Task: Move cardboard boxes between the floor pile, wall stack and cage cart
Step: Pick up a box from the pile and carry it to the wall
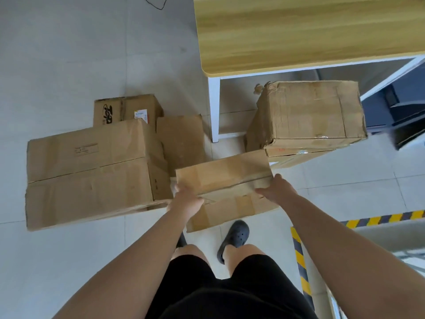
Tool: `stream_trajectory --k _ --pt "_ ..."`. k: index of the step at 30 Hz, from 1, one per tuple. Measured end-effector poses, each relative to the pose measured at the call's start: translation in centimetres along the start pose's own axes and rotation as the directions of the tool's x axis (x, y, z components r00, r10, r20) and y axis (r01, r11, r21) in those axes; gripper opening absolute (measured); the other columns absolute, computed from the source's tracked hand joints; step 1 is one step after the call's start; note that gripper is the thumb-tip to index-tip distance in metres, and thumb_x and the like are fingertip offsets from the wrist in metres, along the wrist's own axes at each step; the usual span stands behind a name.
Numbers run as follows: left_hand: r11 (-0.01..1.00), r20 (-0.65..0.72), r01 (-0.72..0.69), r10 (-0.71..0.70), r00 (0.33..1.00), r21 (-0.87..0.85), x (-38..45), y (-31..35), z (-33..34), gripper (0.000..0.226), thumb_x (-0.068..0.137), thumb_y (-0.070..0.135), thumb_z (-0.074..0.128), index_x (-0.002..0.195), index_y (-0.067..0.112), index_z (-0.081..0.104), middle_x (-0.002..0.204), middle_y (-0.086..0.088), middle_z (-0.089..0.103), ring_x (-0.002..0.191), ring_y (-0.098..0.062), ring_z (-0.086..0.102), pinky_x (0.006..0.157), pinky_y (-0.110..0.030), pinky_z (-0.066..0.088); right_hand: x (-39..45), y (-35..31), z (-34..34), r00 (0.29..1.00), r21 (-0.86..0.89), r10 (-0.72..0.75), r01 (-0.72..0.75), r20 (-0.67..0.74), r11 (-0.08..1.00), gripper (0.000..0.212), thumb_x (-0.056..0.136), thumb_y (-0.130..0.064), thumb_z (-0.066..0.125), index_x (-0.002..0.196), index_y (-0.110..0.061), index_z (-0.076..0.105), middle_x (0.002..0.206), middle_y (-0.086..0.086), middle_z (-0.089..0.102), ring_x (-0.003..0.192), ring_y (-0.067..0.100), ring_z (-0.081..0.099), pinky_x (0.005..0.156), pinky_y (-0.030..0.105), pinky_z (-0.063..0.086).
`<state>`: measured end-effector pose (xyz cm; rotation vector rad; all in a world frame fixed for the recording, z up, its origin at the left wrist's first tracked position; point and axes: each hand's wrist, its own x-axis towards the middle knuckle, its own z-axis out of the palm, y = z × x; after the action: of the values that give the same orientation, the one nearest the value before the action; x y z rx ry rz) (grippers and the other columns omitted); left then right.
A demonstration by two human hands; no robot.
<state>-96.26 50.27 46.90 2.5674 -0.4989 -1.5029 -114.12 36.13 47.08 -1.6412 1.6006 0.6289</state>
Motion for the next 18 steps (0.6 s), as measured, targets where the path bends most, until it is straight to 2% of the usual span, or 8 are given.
stream_trajectory --k 2,4,6,8,9,11,13,18 --pt "0.993 0.003 0.063 -0.063 0.998 -0.102 0.4 0.7 0.4 0.078 0.088 0.021 0.062 0.145 0.006 0.011 0.135 -0.015 0.035 0.111 -0.027 0.05 0.082 -0.03 0.045 0.4 0.1 0.3 1.0 0.04 0.005 -0.006 0.011 0.999 0.069 0.081 -0.042 0.069 0.128 -0.001 0.038 0.1 0.005 0.062 0.108 0.027 0.057 0.073 0.029 0.04" --pt "0.978 0.003 0.122 -0.124 0.992 -0.171 0.5 1.4 0.4 0.079 0.086 0.018 0.065 0.144 0.003 0.013 0.138 -0.016 0.033 0.117 -0.029 0.047 0.085 -0.031 0.043 0.6 0.2 0.4 1.0 0.091 0.027 -0.026 -0.007 0.996 0.074 0.078 -0.045 0.071 0.128 -0.002 0.038 0.108 0.008 0.063 0.107 0.027 0.058 0.074 0.03 0.042" --pt "0.973 0.0 0.136 -0.138 0.99 -0.186 0.5 1.8 0.2 0.078 0.086 0.016 0.063 0.144 0.003 0.012 0.137 -0.017 0.037 0.11 -0.027 0.05 0.077 -0.029 0.043 0.0 0.3 0.4 0.998 0.144 0.054 -0.051 -0.015 0.988 0.074 0.077 -0.045 0.071 0.129 -0.003 0.038 0.112 0.009 0.061 0.105 0.026 0.057 0.074 0.03 0.043" --pt "0.97 -0.016 0.119 -0.125 0.992 -0.21 0.5 1.8 -0.3 0.077 0.085 0.014 0.06 0.145 0.007 0.012 0.135 -0.016 0.039 0.09 -0.021 0.052 0.065 -0.027 0.043 -1.0 0.5 0.5 0.996 0.204 0.082 -0.072 -0.042 0.976 0.073 0.078 -0.045 0.07 0.13 -0.004 0.039 0.109 0.007 0.06 0.099 0.024 0.056 0.075 0.03 0.043" --pt "0.97 -0.023 0.109 -0.116 0.993 -0.217 0.5 1.8 -0.5 0.077 0.083 0.014 0.059 0.145 0.009 0.013 0.132 -0.015 0.041 0.087 -0.02 0.052 0.064 -0.029 0.045 -1.6 0.6 0.6 0.993 0.231 0.098 -0.082 -0.059 0.97 0.073 0.078 -0.044 0.069 0.131 -0.004 0.039 0.11 0.007 0.059 0.098 0.024 0.055 0.074 0.031 0.042" --pt "0.985 -0.048 0.067 -0.076 0.996 -0.16 0.2 2.2 -1.3 0.079 0.078 0.018 0.06 0.144 0.011 0.017 0.13 -0.013 0.044 0.103 -0.027 0.053 0.08 -0.038 0.05 -3.1 0.9 0.9 0.986 0.301 0.143 -0.109 -0.092 0.947 0.072 0.079 -0.043 0.069 0.131 -0.005 0.038 0.114 0.007 0.058 0.095 0.022 0.052 0.073 0.03 0.041" --pt "0.995 -0.07 0.004 -0.011 0.997 -0.099 -0.4 2.5 -1.9 0.079 0.076 0.022 0.063 0.143 0.009 0.022 0.133 -0.012 0.044 0.115 -0.033 0.05 0.094 -0.044 0.048 -5.0 1.2 1.3 0.97 0.399 0.204 -0.138 -0.128 0.906 0.07 0.078 -0.044 0.069 0.13 -0.008 0.04 0.111 0.006 0.056 0.096 0.022 0.052 0.073 0.03 0.04" --pt "0.979 -0.054 -0.201 0.203 0.978 0.04 -2.8 2.9 -2.5 0.072 0.073 0.026 0.068 0.135 0.007 0.036 0.131 -0.013 0.049 0.115 -0.035 0.052 0.098 -0.045 0.045 -10.8 3.0 3.4 0.903 0.609 0.389 -0.208 -0.18 0.765 0.059 0.079 -0.038 0.067 0.125 -0.01 0.043 0.095 0.003 0.049 0.088 0.023 0.048 0.07 0.029 0.038"
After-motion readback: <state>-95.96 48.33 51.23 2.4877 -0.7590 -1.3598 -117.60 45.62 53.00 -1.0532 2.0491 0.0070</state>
